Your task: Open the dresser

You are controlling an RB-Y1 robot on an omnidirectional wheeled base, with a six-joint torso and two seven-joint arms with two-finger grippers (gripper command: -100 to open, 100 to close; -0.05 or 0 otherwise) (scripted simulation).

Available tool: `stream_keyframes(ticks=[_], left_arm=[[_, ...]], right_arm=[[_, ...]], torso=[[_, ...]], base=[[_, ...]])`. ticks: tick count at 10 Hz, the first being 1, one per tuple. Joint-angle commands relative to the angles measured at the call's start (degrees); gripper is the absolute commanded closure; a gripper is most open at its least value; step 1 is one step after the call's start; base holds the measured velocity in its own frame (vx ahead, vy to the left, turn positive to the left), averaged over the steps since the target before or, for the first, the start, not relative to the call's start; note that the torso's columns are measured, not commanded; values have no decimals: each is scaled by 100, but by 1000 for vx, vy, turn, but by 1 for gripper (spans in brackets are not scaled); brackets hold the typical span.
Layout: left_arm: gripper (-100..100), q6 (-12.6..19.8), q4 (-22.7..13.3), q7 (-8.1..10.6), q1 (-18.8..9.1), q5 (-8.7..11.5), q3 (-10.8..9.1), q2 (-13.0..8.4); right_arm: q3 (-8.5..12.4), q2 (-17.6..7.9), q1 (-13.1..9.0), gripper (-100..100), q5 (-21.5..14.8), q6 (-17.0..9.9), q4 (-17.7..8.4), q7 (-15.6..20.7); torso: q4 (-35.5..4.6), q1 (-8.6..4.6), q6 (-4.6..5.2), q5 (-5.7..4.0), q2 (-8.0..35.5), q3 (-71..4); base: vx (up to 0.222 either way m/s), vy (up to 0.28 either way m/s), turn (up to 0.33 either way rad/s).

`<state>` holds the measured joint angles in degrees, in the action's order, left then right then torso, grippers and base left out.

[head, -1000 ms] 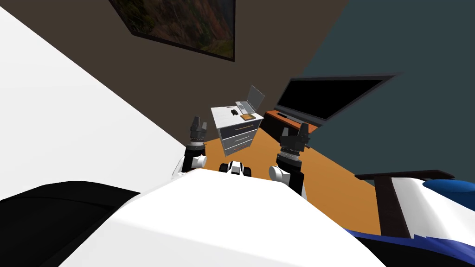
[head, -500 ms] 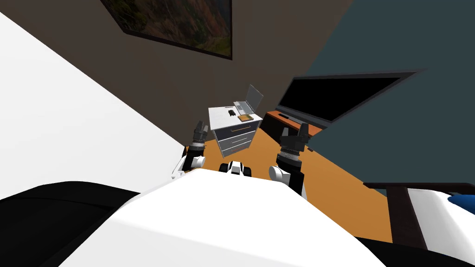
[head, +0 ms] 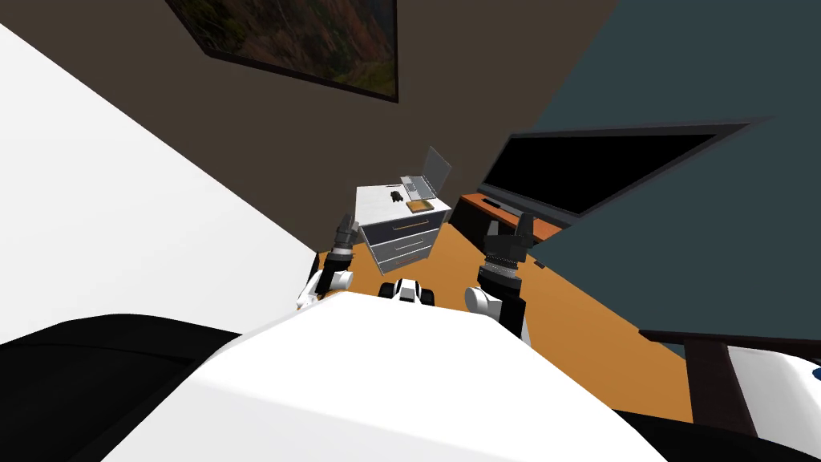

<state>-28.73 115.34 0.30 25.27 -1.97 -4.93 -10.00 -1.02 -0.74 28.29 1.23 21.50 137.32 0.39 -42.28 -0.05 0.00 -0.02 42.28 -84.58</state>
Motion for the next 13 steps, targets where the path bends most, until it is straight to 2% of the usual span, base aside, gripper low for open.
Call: stream_keyframes(ticks=[1, 5, 6, 9, 13], left_arm=[[-100, -30, -360, 7, -109, 72, -98, -49], [-100, -88, -825, 10, -205, 166, -218, -81], [-100, -120, -1047, 12, -251, 213, -278, -69], [-100, -173, -1395, 14, -324, 289, -374, -10], [-100, -250, -1905, 18, -429, 399, -516, 106]], right_arm=[[0, 0, 0, 0, 0, 0, 0, 0], [0, 0, 0, 0, 0, 0, 0, 0], [0, 0, 0, 0, 0, 0, 0, 0], [0, 0, 0, 0, 0, 0, 0, 0], [0, 0, 0, 0, 0, 0, 0, 0]], torso=[[-1, 2, 0, 1, -1, 0], [-1, 8, -1, 3, 2, 2], [0, 5, -1, 2, -4, -1], [15, 16, 23, 12, -36, -19], [3, 4, 0, 2, -10, -6]], base=[[87, -133, 65], [62, -119, 53], [96, -173, 112], [79, -144, 70], [61, -143, 55]])
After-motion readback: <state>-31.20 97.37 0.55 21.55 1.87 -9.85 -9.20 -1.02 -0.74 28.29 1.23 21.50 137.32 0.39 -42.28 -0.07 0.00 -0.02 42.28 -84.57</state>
